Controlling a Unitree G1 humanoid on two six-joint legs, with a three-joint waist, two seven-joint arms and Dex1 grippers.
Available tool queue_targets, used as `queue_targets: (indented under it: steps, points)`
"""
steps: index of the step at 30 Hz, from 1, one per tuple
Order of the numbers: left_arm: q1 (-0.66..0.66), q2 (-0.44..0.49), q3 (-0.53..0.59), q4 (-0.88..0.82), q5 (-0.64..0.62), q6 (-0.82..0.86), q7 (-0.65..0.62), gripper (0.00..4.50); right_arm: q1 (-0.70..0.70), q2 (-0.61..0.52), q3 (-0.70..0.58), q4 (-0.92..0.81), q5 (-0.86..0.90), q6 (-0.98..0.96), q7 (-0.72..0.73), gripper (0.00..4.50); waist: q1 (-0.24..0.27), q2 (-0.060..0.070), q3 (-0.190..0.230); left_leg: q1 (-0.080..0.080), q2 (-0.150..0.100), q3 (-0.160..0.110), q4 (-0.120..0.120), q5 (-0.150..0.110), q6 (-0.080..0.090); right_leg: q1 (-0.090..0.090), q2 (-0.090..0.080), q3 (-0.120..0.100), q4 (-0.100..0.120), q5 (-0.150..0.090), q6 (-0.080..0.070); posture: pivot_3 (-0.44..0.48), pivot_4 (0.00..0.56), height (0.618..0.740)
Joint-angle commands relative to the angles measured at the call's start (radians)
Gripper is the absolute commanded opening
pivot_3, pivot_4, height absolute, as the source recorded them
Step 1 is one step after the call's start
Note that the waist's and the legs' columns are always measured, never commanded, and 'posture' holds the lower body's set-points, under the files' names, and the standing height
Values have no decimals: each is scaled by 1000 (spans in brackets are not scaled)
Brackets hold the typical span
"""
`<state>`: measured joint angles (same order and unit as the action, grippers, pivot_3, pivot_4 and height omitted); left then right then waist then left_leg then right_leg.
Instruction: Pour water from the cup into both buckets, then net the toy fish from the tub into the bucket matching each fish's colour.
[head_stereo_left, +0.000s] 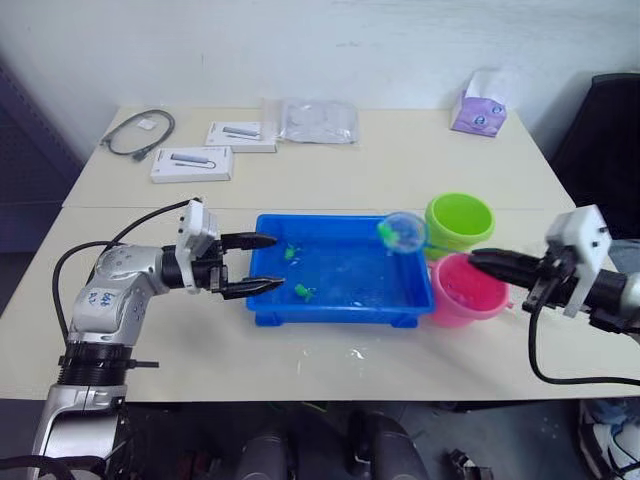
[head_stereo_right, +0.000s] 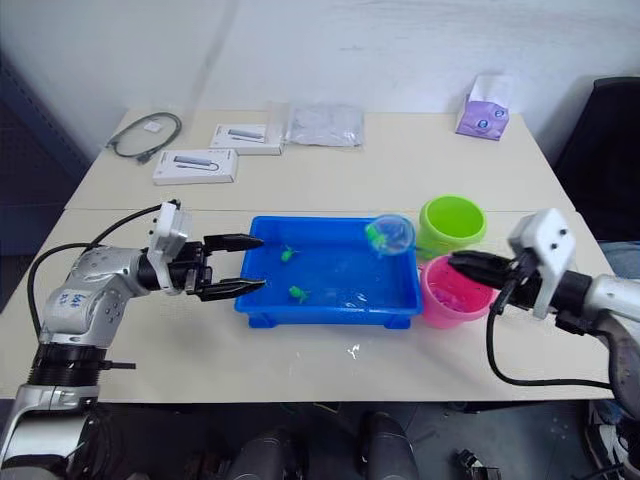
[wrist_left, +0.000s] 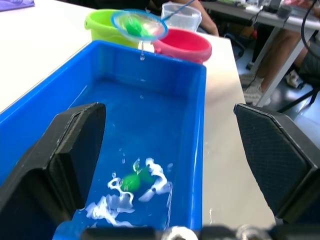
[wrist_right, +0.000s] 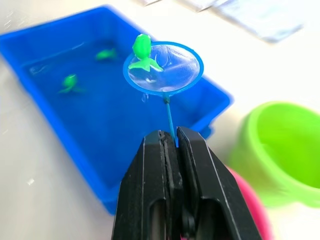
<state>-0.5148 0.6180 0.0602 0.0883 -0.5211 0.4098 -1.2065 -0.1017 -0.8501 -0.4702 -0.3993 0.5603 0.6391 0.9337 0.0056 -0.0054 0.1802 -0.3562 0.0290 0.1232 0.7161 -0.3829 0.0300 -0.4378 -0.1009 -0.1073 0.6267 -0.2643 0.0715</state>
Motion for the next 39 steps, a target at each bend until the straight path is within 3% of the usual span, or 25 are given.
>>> queue_targets:
  steps: [1, 9, 20, 28, 33, 36, 39]
  points:
    - [-43, -36, 9, -18, -30, 12, 29, 4417, 35, -1, -78, -25, -10, -33, -45, 0, 2, 0, 0, 0, 0, 0, 0, 0, 0, 0, 1, 0, 0, 0, 0, 0, 150, 740]
    - [-112, -96, -17, 9, -31, 96, 52, 4417, 6, -33, -67, 167, -261, -309, -202, 0, 2, 0, 0, 0, -1, 1, 0, 0, 0, 0, 4, 1, 0, 0, 0, 0, 150, 740]
    - [-92, -116, -20, -4, -9, 46, 63, 4417, -25, -32, 109, 424, -643, -769, -440, 0, -7, 0, 0, 1, 0, 2, -1, 1, -2, -1, 4, 2, 0, 0, 0, 0, 150, 740]
    - [-69, -104, -31, 2, 12, -24, 42, 4417, -31, -172, 211, 562, -981, -1124, -657, 0, -9, 0, 0, 1, 0, 3, 0, 1, -2, -1, 3, 3, 0, 0, 0, 0, 150, 740]
    - [-70, -103, -36, 35, 35, -81, 22, 4417, -56, -226, 285, 649, -1108, -1243, -772, 0, -10, 0, 0, 1, 1, 3, -1, 2, -3, -1, 3, 3, 0, 0, 0, 0, 150, 740]
    - [-64, -95, -23, 59, 56, -142, 17, 4417, -64, -222, 257, 666, -1087, -1283, -833, 0, -9, 1, 0, 1, 2, 3, -1, 2, -4, -1, 3, 3, 0, -1, -1, 0, 150, 740]
    - [-43, -56, 30, 109, 62, -202, 12, 4417, -68, -165, 261, 555, -714, -1212, -621, 0, -12, 1, 0, 1, 2, 2, -1, 3, -4, -1, 4, 3, 0, -1, -1, 0, 150, 740]
